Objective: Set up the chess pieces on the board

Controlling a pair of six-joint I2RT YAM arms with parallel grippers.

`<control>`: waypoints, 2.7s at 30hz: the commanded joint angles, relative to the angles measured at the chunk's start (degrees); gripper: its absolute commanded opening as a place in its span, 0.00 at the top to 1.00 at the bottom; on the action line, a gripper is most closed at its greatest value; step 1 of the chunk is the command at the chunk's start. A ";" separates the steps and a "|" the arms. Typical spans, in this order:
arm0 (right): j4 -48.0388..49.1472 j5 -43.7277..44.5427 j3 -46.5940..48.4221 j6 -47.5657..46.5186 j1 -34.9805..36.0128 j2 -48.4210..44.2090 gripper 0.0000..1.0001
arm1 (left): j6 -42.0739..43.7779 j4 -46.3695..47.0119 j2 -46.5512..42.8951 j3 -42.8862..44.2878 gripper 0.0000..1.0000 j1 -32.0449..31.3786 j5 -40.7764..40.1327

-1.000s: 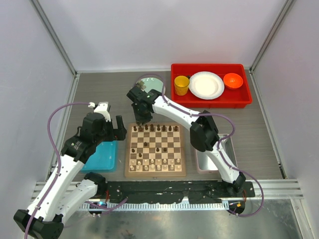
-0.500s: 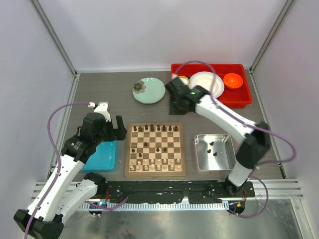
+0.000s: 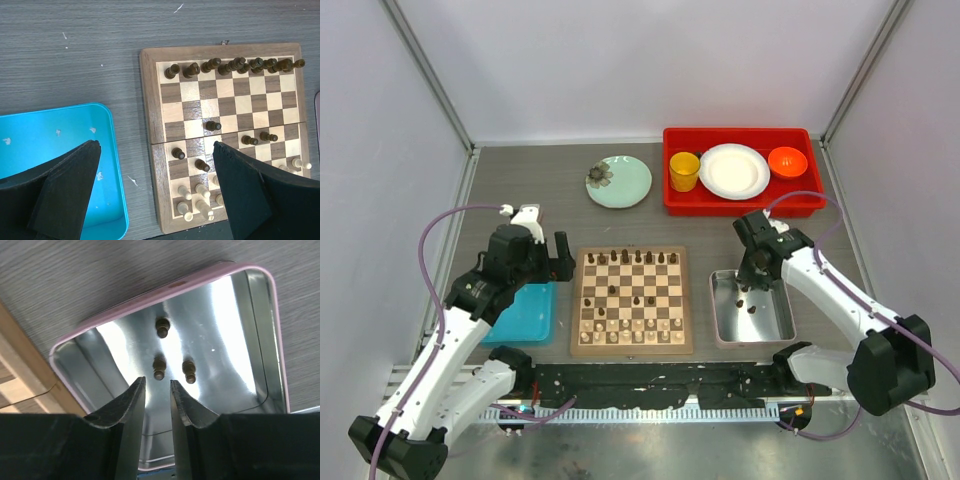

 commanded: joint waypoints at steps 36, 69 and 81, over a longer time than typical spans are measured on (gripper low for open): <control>19.19 -3.28 -10.20 -2.01 -9.42 5.91 0.70 | -0.13 2.32 0.91 0.13 0.00 0.29 0.76; 6.70 -9.17 10.98 -5.26 -5.83 0.27 0.96 | -0.04 2.41 0.73 0.04 0.00 0.20 0.93; 11.02 -3.36 23.37 -5.35 16.68 21.72 0.96 | 0.05 2.41 1.00 0.04 0.00 0.29 1.02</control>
